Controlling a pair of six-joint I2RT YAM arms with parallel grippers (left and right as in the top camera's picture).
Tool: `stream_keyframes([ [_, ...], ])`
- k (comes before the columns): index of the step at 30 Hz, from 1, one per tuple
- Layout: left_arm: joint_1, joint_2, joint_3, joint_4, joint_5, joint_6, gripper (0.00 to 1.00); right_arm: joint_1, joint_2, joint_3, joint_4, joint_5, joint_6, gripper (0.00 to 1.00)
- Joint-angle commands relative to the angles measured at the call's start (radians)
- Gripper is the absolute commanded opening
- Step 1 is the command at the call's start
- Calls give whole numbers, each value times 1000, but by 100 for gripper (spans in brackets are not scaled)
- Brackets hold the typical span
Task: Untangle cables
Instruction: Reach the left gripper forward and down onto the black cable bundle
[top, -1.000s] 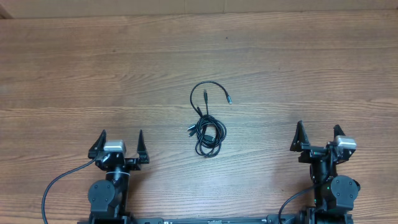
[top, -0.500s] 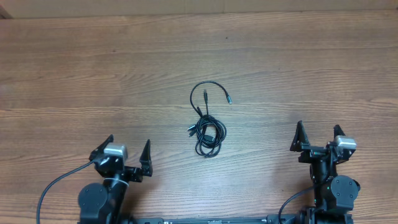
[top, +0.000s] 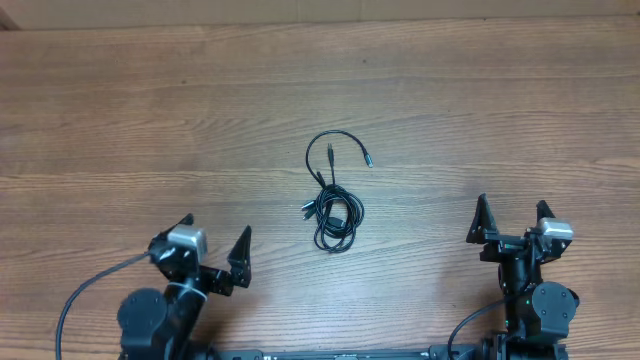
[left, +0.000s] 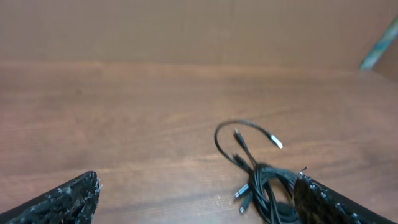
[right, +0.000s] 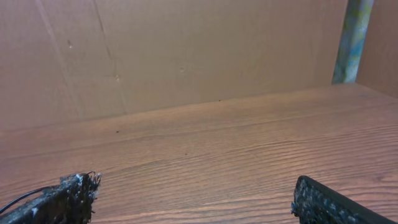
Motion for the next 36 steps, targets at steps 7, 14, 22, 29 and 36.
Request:
stream_keyframes([
  [7,-2,270,166,-14,54,-21,100,5,-11,-10,7,9,-8,100],
  [14,-2,481,320,-105,132,-17,100,5,-11,-10,7,9,-8,100],
  [22,-2,639,370,-70,441,105,100,5,-11,-10,7,9,-8,100],
  [29,-25,730,370,-6,509,96,100,5,-11,-10,7,9,-8,100],
  [36,-285,779,370,-5,54,95,100,5,-11,-10,7,9,-8,100],
])
